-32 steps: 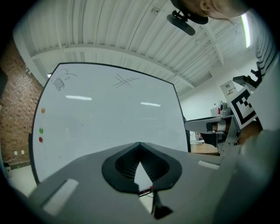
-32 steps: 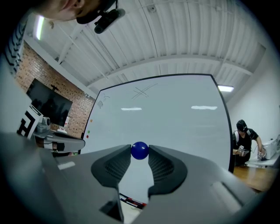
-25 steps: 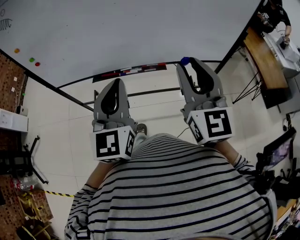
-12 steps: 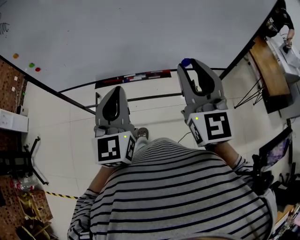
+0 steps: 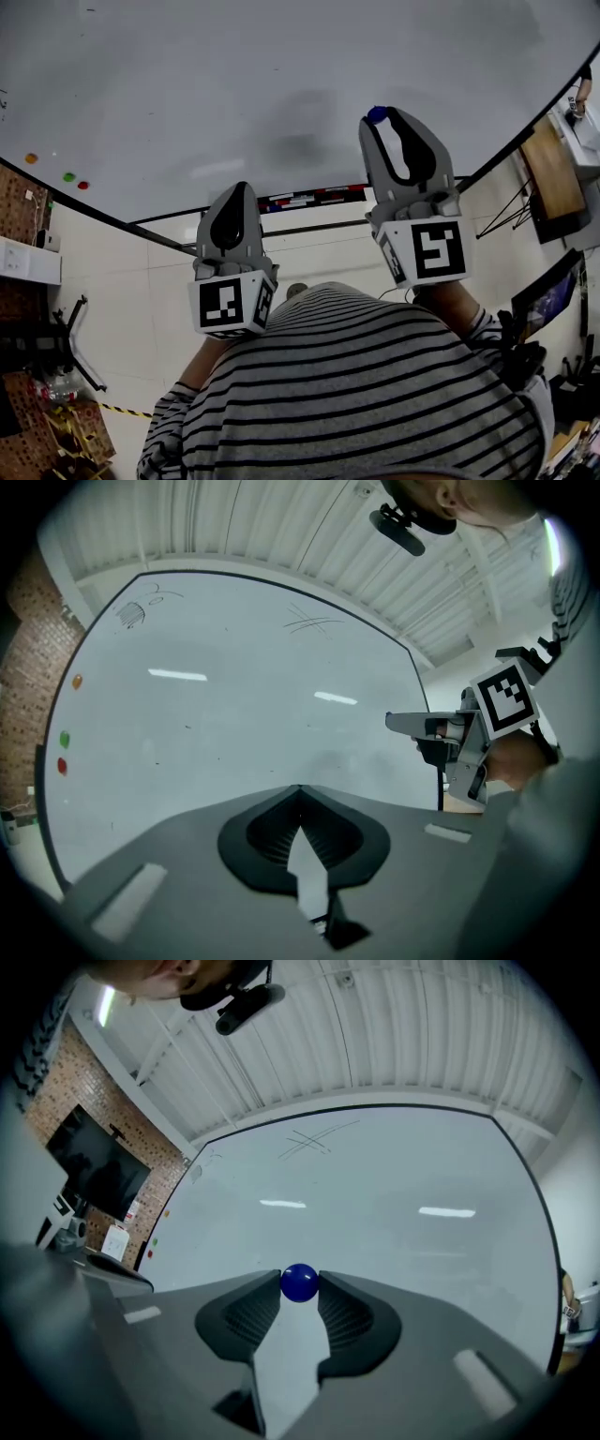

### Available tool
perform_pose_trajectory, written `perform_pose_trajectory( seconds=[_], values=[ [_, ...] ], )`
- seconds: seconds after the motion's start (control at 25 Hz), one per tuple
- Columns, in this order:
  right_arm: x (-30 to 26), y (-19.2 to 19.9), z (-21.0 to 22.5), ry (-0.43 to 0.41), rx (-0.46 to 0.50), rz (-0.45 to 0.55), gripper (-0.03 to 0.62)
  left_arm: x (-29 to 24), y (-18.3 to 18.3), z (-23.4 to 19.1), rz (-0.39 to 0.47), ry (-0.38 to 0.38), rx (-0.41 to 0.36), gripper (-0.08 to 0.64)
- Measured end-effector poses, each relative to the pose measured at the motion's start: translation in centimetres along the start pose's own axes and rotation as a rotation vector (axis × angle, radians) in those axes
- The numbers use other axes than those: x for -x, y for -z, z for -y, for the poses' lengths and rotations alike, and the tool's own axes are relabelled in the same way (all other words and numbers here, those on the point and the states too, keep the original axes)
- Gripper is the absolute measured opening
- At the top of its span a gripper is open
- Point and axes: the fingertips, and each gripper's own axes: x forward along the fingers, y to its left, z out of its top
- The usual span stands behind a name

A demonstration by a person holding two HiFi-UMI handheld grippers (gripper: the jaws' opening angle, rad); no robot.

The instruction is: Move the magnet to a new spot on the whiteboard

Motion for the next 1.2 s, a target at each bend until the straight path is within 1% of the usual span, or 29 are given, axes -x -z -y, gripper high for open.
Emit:
perform_pose_trajectory(
  seconds=[0.12, 0.2, 0.36, 0.48, 0.68, 0.8, 0.96, 1.04, 1.2],
  values=[
    [-3.9, 0.7, 0.2, 0.036, 0.044, 0.001, 0.124, -2.4, 0.2, -2.7, -0.003, 0.017, 0.007, 0.015],
    [-5.4, 0.5, 0.4, 0.062, 0.053, 0.002, 0.124, -3.2, -0.4, -3.8, 0.007, 0.025, 0.007, 0.015],
    [-6.3, 0.1, 1.3, 0.114, 0.09, 0.001, 0.124, -3.8, -1.7, -4.6, 0.034, 0.036, 0.002, 0.015],
    [-7.1, 0.1, 1.4, 0.139, 0.109, 0.003, 0.124, -4.2, -1.8, -5.1, 0.031, 0.045, 0.01, 0.015],
    [-7.4, 0.1, 1.4, 0.177, 0.132, 0.025, 0.126, -4.3, -1.8, -5.8, 0.018, 0.035, 0.01, 0.015],
    [-7.1, 0.2, 1.4, 0.152, 0.125, 0.024, 0.12, -4.0, -1.5, -4.9, 0.012, 0.047, 0.012, 0.015],
    [-5.6, 0.1, 1.2, 0.121, 0.082, 0.048, 0.14, -3.5, -0.9, -3.7, 0.008, 0.042, 0.007, 0.015],
    [-3.7, 0.2, 1.0, 0.103, 0.049, 0.044, 0.14, -2.7, -0.9, -2.7, 0.01, 0.037, 0.011, 0.015],
    [2.6, 0.0, 0.9, 0.054, -0.027, 0.027, 0.126, 0.6, -1.7, 1.2, 0.036, 0.034, 0.002, 0.015]
  ],
)
